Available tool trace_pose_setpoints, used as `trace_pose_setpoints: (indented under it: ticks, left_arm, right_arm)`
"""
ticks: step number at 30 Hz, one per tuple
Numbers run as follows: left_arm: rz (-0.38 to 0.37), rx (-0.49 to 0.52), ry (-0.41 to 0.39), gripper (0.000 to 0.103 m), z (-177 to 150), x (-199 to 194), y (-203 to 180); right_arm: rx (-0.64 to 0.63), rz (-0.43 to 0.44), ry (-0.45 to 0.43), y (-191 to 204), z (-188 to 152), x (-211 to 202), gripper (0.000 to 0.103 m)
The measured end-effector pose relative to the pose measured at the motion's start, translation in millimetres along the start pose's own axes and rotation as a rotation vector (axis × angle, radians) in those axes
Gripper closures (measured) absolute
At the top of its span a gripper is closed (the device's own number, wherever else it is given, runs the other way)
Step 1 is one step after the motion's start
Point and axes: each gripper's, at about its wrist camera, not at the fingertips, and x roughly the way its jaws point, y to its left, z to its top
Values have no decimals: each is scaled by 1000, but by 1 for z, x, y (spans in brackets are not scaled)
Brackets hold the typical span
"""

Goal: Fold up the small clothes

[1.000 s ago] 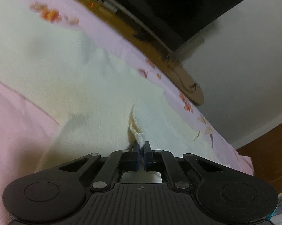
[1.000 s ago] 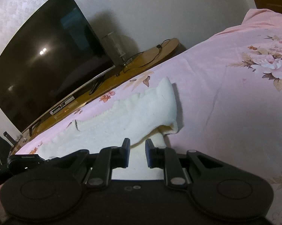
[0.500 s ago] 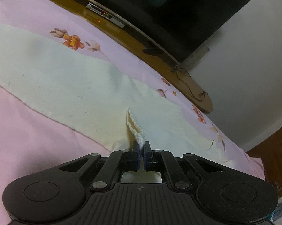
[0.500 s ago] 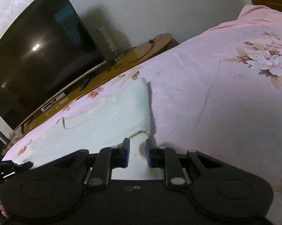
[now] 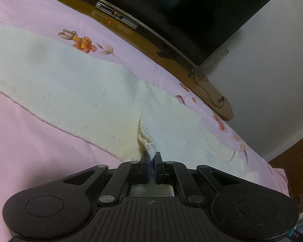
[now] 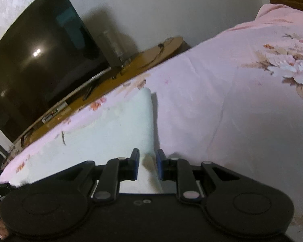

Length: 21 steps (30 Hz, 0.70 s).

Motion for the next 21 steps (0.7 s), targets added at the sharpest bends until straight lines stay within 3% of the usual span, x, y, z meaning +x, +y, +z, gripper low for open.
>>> trace_pose_setpoints:
  ticks: [3,5,10,11,12,14,16,19,21]
  left_arm:
    - [-3,0,-3,100,-1,1,1]
    - [-2,20,-2,99,-1,1,0]
    - [48,70,-16,94,4,-15,-8]
    - [73,80,-37,85,6,-23,-9]
    - [110,86,-71,62,7,-32,-11]
    - [150,132,-163,44,10,-47,-19]
    - [103,207,-179,44,13,-46,-35]
    - [39,317,-125,44,14,-15,-60]
    - [65,373,-88,44,12,13,-69]
  right_arm:
    - [-18,-17,16,2,5,13,86]
    - [-56,-69,82,0,0,32,88]
    - [-67,-62,62,1,5,23,84]
    - [-64,-59,44,2,8,19,84]
    - [-70,-52,29,3,10,16,84]
    - [-91,-42,8,5,18,14,84]
    - [-113,-24,10,7,27,21,88]
    - [-156,-11,3,11,38,39,89]
    - [-174,0,1,14,42,53,89]
